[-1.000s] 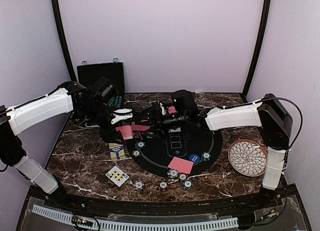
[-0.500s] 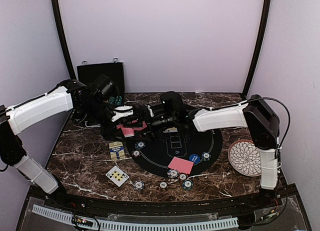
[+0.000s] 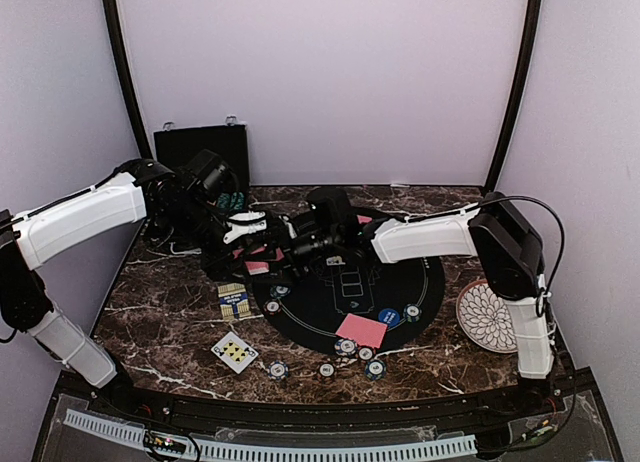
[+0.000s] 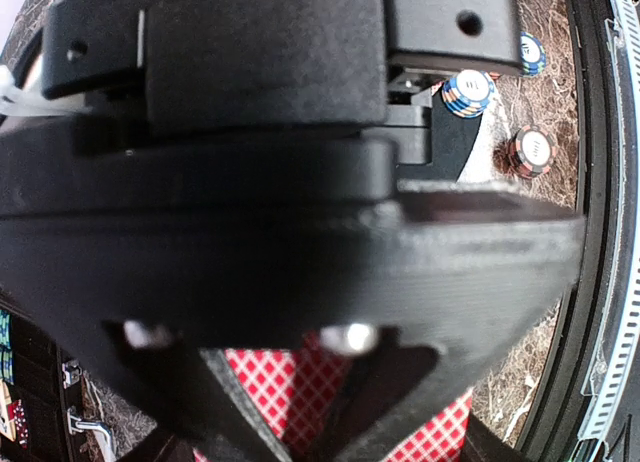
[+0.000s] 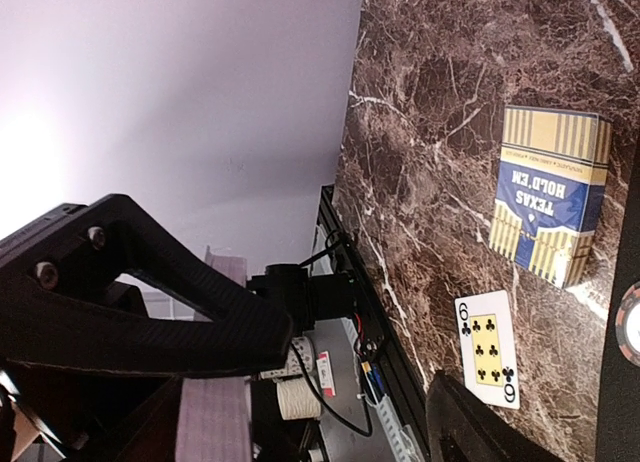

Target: Distribute texas hold em gaming equipment

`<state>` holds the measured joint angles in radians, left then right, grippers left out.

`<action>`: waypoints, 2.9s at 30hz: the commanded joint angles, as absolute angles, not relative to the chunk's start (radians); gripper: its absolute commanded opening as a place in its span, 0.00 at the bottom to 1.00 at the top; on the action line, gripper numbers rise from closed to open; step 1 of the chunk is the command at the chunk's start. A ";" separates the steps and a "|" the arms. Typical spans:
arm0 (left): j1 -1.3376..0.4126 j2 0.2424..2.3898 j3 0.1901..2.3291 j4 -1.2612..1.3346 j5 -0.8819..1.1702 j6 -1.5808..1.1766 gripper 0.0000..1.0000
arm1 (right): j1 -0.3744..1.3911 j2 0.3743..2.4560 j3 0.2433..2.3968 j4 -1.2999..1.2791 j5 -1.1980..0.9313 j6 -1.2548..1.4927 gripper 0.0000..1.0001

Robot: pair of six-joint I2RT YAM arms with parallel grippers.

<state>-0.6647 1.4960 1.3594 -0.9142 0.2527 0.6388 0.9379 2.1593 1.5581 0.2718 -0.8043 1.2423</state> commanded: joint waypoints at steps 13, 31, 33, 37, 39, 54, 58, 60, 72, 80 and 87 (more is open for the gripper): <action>-0.662 1.476 1.388 -0.910 0.263 0.641 0.00 | 0.882 2.052 1.455 0.148 -0.755 1.130 0.68; -0.662 1.481 1.382 -0.906 0.258 0.640 0.00 | 0.867 1.942 1.421 0.205 -0.779 1.159 0.38; -0.662 1.480 1.382 -0.905 0.258 0.639 0.00 | 0.867 1.941 1.406 0.236 -0.788 1.184 0.33; -0.661 1.482 1.381 -0.906 0.254 0.641 0.00 | 0.868 1.945 1.399 0.255 -0.802 1.201 0.20; -0.662 1.482 1.377 -0.906 0.252 0.642 0.00 | 0.868 1.947 1.398 0.261 -0.807 1.207 0.15; -0.661 1.477 1.353 -0.898 0.213 0.652 0.00 | 0.850 1.907 1.360 0.303 -0.843 1.240 0.00; -0.662 1.472 1.341 -0.898 0.199 0.653 0.00 | 0.808 1.851 1.336 0.210 -0.831 1.173 0.00; -0.661 1.470 1.335 -0.899 0.188 0.656 0.00 | 0.777 1.813 1.322 0.135 -0.814 1.121 0.00; -0.661 1.463 1.321 -0.899 0.173 0.657 0.00 | 0.594 1.644 1.376 -0.559 -0.430 0.685 0.00; -0.660 1.463 1.331 -0.903 0.179 0.654 0.00 | 0.602 1.696 1.524 -0.869 0.046 0.562 0.00; -0.661 1.468 1.337 -0.907 0.181 0.653 0.00 | 0.674 1.810 1.636 -1.005 0.414 0.558 0.00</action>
